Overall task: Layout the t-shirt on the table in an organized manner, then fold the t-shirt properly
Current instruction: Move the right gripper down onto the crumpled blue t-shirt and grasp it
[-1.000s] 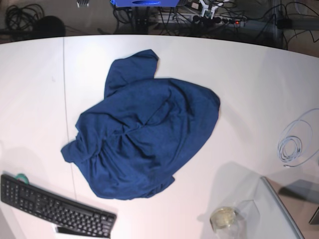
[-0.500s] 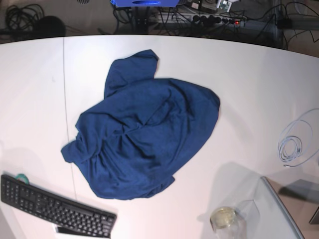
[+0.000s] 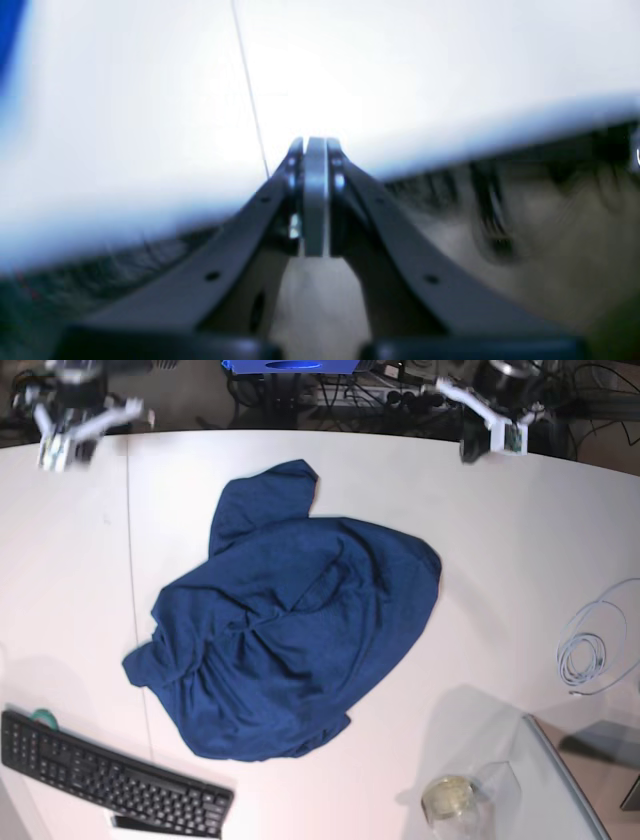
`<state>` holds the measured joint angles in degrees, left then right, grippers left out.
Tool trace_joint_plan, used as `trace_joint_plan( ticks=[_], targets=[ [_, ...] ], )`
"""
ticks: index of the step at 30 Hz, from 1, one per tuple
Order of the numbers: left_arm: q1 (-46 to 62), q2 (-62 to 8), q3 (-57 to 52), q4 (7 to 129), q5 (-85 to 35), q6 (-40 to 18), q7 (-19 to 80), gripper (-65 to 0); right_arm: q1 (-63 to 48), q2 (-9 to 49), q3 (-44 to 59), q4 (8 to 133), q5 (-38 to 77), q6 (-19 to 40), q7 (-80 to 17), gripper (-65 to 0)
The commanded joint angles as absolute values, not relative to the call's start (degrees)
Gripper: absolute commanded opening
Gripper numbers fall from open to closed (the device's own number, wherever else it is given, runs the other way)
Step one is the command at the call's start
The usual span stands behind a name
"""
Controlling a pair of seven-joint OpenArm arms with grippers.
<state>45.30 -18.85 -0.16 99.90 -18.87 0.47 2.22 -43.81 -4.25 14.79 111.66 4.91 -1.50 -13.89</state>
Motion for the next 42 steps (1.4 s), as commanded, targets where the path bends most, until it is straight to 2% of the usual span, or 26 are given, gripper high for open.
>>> trace_joint_plan(
  ticks=[1, 5, 6, 11, 15, 16, 18, 20, 27, 35, 37, 39, 41, 42],
  targets=[
    [44.09, -19.03, -0.22, 101.67, -21.41, 0.31, 3.03, -65.0, -41.8, -3.74, 14.99, 113.27, 7.25, -1.54, -17.1, -56.3],
    [38.81, -18.95, -0.22, 102.81, -24.4, 0.31, 10.77, -65.0, -26.68, 1.01, 14.64, 112.66, 13.85, -1.54, -30.73, -39.0],
    [38.02, -18.86, -0.4, 102.81, -24.4, 0.31, 11.74, -65.0, -23.08, 1.54, 14.73, 112.22, 15.08, -1.54, -33.71, -36.9],
    [35.56, -18.86, -1.19, 102.73, -24.48, 0.31, 12.97, -65.0, -4.26, 1.36, 14.64, 109.05, 16.57, -1.54, -45.05, -35.6],
    [35.21, -18.15, -3.74, 102.73, -24.75, 0.31, 13.05, -65.0, 5.93, 1.36, 14.46, 94.37, 16.66, -1.54, -47.34, -33.6],
    [35.21, -17.89, -4.44, 102.64, -24.75, 0.31, 13.05, -59.2, 7.96, 1.36, 14.46, 90.59, 16.66, -1.54, -47.25, -33.6],
    [35.21, -17.8, -5.32, 102.64, -24.75, 0.31, 13.05, -50.7, 10.68, 1.36, 14.46, 85.05, 16.66, -1.54, -46.64, -33.6],
    [35.21, -17.27, -5.76, 102.64, -24.75, 0.31, 13.05, -45.3, 12.44, 1.36, 14.29, 81.19, 16.57, -1.54, -44.97, -33.3],
    [34.68, -17.1, -5.76, 99.65, -24.75, 0.31, 13.05, -45.1, 13.85, 1.71, 4.7, 77.41, 16.57, -1.71, -44.44, -33.0],
    [34.42, -17.1, -5.76, 98.51, -24.75, 0.31, 13.05, -45.1, 16.48, 1.71, 4.26, 67.3, 16.48, -1.8, -39.43, -33.8],
    [34.42, -17.1, -5.76, 98.51, -24.75, 0.31, 13.05, -45.1, 16.48, 1.71, 4.26, 65.45, 16.48, -1.8, -38.55, -37.1],
    [34.42, -17.1, -5.76, 98.51, -24.75, 0.31, 13.05, -45.1, 16.4, 1.71, 4.53, 64.84, 16.48, -1.8, -37.93, -48.0],
    [34.33, -17.1, -5.76, 98.51, -24.75, 0.31, 13.05, -45.1, 15.69, 1.71, 4.7, 65.36, 16.57, -1.8, -37.93, -63.6],
    [34.33, -17.1, -5.76, 98.51, -24.75, 0.31, 13.05, -45.1, 15.08, 1.71, 4.79, 66.15, 16.75, -1.8, -37.93, -65.0]
  ],
)
